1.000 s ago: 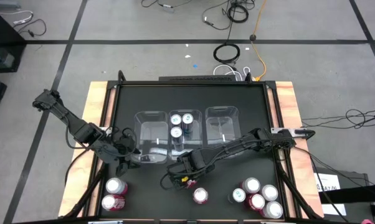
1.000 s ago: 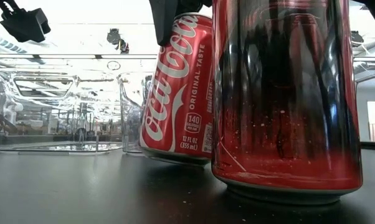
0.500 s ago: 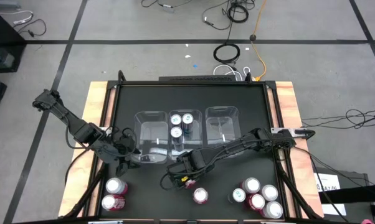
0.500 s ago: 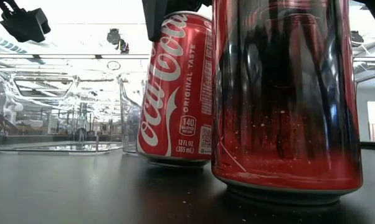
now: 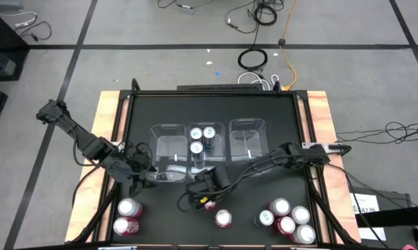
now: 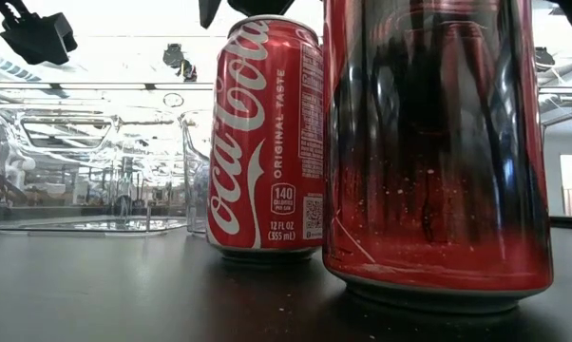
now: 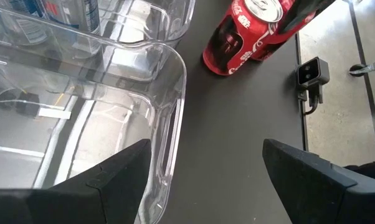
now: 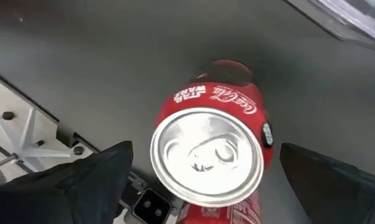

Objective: Sort soda cans
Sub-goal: Put the red soda can into the left transparent bin

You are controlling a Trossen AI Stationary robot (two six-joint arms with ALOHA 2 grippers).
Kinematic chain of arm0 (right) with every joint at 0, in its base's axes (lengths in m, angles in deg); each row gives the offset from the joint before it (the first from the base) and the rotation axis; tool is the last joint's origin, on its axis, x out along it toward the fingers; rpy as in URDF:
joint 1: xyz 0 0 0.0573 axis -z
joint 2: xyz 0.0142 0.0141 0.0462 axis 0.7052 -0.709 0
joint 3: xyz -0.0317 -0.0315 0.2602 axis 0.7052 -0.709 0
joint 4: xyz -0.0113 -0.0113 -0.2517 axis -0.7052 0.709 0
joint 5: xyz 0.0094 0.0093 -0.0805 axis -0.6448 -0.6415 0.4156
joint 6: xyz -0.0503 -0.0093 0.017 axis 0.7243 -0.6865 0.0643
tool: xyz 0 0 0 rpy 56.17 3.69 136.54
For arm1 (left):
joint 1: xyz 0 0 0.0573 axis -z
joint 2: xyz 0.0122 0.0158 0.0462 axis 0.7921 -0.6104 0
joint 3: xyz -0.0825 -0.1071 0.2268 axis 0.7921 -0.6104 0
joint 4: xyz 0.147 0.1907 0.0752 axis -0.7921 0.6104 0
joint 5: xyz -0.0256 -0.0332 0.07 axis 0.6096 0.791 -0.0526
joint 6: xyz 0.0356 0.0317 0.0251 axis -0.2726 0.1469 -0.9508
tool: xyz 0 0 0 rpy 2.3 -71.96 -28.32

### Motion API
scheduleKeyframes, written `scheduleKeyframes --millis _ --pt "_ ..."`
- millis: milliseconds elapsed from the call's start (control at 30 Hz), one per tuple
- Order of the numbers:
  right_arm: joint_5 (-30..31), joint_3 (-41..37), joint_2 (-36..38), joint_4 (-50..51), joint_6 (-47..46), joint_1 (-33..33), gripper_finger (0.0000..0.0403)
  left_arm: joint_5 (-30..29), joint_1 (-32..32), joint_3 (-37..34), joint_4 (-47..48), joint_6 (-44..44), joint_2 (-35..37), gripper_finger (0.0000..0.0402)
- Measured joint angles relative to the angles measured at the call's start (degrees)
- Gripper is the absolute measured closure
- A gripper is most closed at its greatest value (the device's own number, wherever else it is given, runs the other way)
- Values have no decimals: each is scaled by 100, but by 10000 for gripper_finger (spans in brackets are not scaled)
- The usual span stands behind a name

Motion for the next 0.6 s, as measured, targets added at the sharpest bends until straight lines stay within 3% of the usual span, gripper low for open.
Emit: scheduleKeyframes --millis 367,600 --pt "125 0 417 425 673 -166 3 -149 1 -2 -21 40 -20 84" --pt "284 0 788 1346 1451 -489 3 -437 0 -4 -72 39 -195 84"
